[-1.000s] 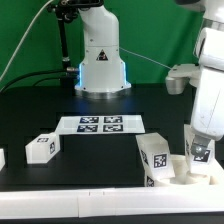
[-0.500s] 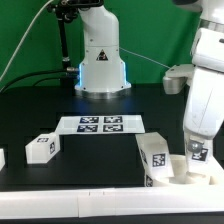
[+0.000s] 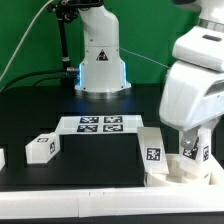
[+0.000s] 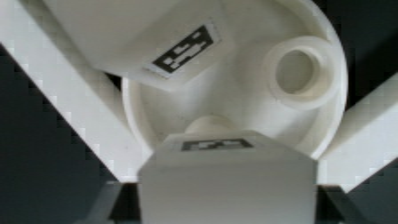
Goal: Assemble stool
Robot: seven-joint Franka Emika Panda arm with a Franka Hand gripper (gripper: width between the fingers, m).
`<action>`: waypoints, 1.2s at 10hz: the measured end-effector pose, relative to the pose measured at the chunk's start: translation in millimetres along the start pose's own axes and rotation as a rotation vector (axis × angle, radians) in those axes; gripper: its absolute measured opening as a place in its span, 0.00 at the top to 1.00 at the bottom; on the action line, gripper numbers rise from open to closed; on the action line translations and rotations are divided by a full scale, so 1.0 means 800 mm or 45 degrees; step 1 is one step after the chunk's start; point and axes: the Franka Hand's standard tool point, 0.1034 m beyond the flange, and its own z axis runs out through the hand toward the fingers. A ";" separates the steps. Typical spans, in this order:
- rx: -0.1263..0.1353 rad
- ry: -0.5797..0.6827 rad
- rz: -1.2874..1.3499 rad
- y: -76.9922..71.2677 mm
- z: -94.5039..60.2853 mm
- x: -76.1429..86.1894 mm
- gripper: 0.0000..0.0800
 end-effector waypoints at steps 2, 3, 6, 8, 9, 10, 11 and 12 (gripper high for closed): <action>0.014 0.007 0.232 0.007 0.001 -0.001 0.58; 0.027 0.011 0.451 0.006 0.000 0.001 0.58; 0.141 -0.032 0.880 0.007 0.001 0.002 0.58; 0.139 -0.040 1.039 0.006 0.002 0.002 0.58; 0.138 -0.046 1.144 0.005 0.002 0.002 0.58; 0.137 -0.051 1.241 0.005 0.002 0.002 0.58; 0.144 -0.036 1.339 0.009 0.002 0.004 0.58; 0.182 0.018 1.458 0.021 0.004 0.005 0.58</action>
Offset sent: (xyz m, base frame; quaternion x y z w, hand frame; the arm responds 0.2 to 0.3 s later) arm -0.0031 0.0096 -0.0098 0.0327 0.0242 0.3552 0.9339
